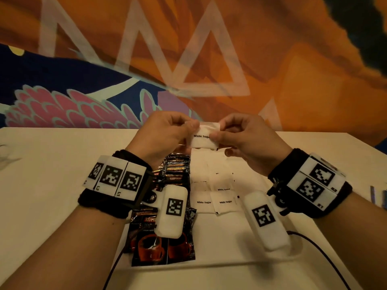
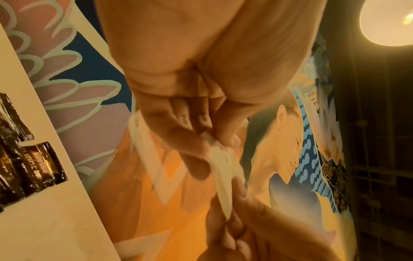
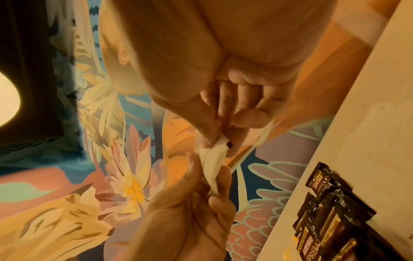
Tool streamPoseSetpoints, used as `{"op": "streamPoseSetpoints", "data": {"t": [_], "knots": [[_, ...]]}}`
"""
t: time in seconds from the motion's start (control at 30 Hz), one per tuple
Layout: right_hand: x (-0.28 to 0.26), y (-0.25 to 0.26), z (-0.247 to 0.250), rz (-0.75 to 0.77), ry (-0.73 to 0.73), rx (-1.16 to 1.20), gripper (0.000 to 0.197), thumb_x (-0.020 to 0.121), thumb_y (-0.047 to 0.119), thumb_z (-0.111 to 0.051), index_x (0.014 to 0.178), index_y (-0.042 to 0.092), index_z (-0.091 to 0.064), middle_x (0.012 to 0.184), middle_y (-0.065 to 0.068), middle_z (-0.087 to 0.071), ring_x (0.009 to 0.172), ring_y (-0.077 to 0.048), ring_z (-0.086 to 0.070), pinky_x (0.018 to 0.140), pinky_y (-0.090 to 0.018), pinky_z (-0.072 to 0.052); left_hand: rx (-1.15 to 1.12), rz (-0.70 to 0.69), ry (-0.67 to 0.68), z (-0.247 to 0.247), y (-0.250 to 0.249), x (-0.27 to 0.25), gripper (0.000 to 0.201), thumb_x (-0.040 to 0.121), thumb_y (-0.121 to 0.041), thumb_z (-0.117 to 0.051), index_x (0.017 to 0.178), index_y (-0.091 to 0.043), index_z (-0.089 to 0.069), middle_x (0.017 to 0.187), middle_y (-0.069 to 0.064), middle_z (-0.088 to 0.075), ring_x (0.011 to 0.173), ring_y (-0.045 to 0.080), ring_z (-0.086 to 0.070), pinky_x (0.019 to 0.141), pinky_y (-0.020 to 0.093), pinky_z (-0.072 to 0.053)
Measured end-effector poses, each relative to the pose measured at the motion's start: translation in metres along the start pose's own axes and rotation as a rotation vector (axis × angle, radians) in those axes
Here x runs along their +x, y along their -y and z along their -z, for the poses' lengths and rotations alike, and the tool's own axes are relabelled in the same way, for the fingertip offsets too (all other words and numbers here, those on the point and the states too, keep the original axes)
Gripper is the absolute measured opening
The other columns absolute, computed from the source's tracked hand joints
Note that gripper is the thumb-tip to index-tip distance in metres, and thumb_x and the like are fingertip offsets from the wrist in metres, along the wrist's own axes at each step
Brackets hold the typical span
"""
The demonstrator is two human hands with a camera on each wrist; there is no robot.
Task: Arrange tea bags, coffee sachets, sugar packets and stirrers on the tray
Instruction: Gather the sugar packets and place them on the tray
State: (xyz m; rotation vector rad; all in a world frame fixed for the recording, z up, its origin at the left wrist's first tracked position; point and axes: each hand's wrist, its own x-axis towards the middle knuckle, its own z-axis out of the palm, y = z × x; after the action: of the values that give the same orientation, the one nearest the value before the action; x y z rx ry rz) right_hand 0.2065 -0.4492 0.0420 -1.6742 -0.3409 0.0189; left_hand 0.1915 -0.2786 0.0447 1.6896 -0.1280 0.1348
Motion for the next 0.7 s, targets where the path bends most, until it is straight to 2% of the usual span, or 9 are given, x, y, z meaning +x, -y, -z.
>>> {"op": "streamPoseSetpoints", "data": {"t": [0.1,0.2,0.33,0.4,0.5,0.6,0.7], "knots": [[-0.001,-0.003,0.002,-0.001,-0.024,0.011,0.019,0.079,-0.003,-0.070,0.076,0.010,-0.057,0.068,-0.009,-0.064,0.056,-0.015,-0.066,0.050,-0.024,-0.041,0.044,-0.026,-0.092,0.001,0.001,0.002,0.019,0.094,-0.024,-0.055,0.083,-0.013,-0.066,0.078,0.001,-0.068,0.061,0.010,-0.062,0.050,0.020,-0.047],[-0.002,-0.005,0.002,-0.004,-0.070,0.046,0.018,0.081,-0.003,-0.069,0.078,0.009,-0.056,0.067,-0.007,-0.062,0.057,-0.013,-0.066,0.052,-0.025,-0.041,0.033,-0.034,-0.112,0.004,0.000,0.003,0.017,0.093,-0.027,-0.056,0.084,-0.017,-0.066,0.076,-0.003,-0.069,0.058,0.007,-0.064,0.053,0.022,-0.048],[-0.005,0.002,0.000,-0.053,-0.021,0.113,0.014,0.082,0.017,-0.072,0.086,0.010,-0.060,0.079,-0.005,-0.068,0.066,-0.015,-0.067,0.057,-0.024,-0.046,0.060,-0.069,-0.104,0.002,0.000,0.002,0.015,0.091,-0.025,-0.059,0.084,-0.017,-0.069,0.063,-0.010,-0.068,0.056,0.001,-0.063,0.054,0.021,-0.052],[-0.006,0.002,-0.004,-0.033,0.014,0.042,0.014,0.080,0.015,-0.073,0.087,0.007,-0.063,0.075,-0.005,-0.069,0.062,-0.014,-0.064,0.056,-0.024,-0.046,0.053,-0.083,-0.038,0.000,0.000,0.000,0.014,0.089,-0.022,-0.060,0.087,-0.013,-0.071,0.067,-0.007,-0.070,0.059,0.003,-0.064,0.054,0.018,-0.051],[-0.005,0.000,-0.005,-0.002,-0.003,-0.076,0.011,0.079,0.010,-0.075,0.081,0.004,-0.066,0.063,-0.004,-0.065,0.052,-0.010,-0.057,0.050,-0.023,-0.042,0.160,-0.091,0.067,0.000,-0.002,-0.004,0.015,0.086,-0.016,-0.064,0.094,-0.008,-0.072,0.082,0.005,-0.072,0.064,0.004,-0.066,0.055,0.013,-0.049],[-0.007,-0.004,0.004,-0.049,0.038,-0.161,0.010,0.078,0.008,-0.075,0.082,0.002,-0.068,0.066,-0.007,-0.067,0.052,-0.011,-0.057,0.050,-0.024,-0.041,0.208,-0.073,0.015,0.005,-0.004,-0.002,0.010,0.088,-0.012,-0.063,0.092,-0.006,-0.069,0.082,0.009,-0.070,0.057,0.006,-0.065,0.051,0.016,-0.051],[-0.016,-0.017,0.007,-0.164,0.173,-0.374,0.009,0.077,0.010,-0.077,0.078,0.006,-0.070,0.062,-0.003,-0.068,0.055,-0.010,-0.056,0.052,-0.025,-0.040,0.221,-0.092,-0.082,0.013,-0.007,0.000,0.007,0.090,-0.016,-0.062,0.087,-0.013,-0.067,0.078,0.004,-0.068,0.056,0.007,-0.065,0.050,0.018,-0.052]]}}
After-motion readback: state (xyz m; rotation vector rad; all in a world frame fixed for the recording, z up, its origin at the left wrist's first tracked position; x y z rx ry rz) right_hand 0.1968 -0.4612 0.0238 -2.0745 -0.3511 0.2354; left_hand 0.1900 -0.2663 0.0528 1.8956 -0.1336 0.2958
